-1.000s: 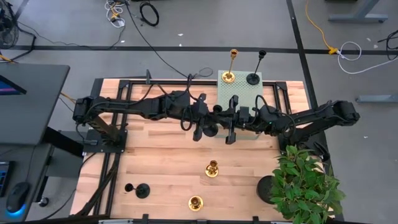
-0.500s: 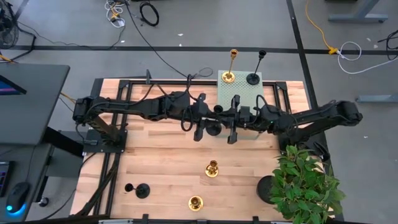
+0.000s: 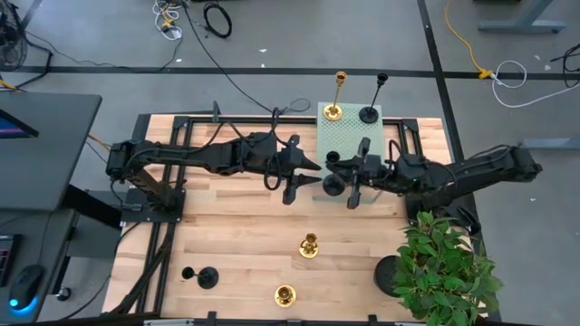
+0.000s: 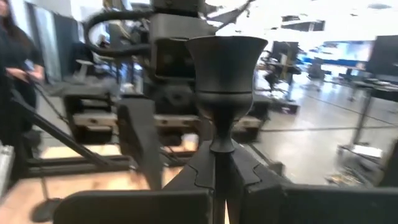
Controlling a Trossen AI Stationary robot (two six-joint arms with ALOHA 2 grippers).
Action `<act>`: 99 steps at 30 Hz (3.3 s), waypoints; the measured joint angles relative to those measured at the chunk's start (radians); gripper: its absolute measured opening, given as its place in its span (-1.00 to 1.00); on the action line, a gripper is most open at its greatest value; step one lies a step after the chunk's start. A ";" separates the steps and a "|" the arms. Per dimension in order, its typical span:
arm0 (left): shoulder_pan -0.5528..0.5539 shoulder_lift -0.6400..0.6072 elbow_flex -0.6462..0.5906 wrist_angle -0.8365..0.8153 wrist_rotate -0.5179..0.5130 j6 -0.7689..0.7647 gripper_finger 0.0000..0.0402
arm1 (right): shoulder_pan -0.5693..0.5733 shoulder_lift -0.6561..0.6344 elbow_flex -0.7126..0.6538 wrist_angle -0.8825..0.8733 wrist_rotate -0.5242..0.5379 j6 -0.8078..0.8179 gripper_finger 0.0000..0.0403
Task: Pick & Place candle stick holders
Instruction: Put the right black candle holder on top of the shelf aligned with other black candle holder, then put the top light brown candle holder on top of the shelf aligned with the other light brown candle holder
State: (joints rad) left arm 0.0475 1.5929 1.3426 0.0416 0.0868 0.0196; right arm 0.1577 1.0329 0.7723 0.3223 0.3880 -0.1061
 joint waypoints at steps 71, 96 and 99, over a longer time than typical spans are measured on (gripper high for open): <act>0.000 0.000 -0.001 -0.001 0.001 0.001 -0.29 | -0.800 -0.498 -0.454 0.064 -0.300 0.112 -0.99; 0.000 -0.001 -0.001 -0.001 0.000 0.002 -0.29 | -0.820 -0.497 -0.457 0.048 -0.341 0.137 -0.34; 0.000 -0.001 -0.001 -0.001 0.000 0.001 -0.29 | -0.820 -0.497 -0.457 0.047 -0.329 0.148 -0.28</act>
State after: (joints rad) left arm 0.0475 1.5921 1.3415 0.0406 0.0872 0.0208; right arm -0.6622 0.5358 0.3157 0.3693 0.0586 0.0416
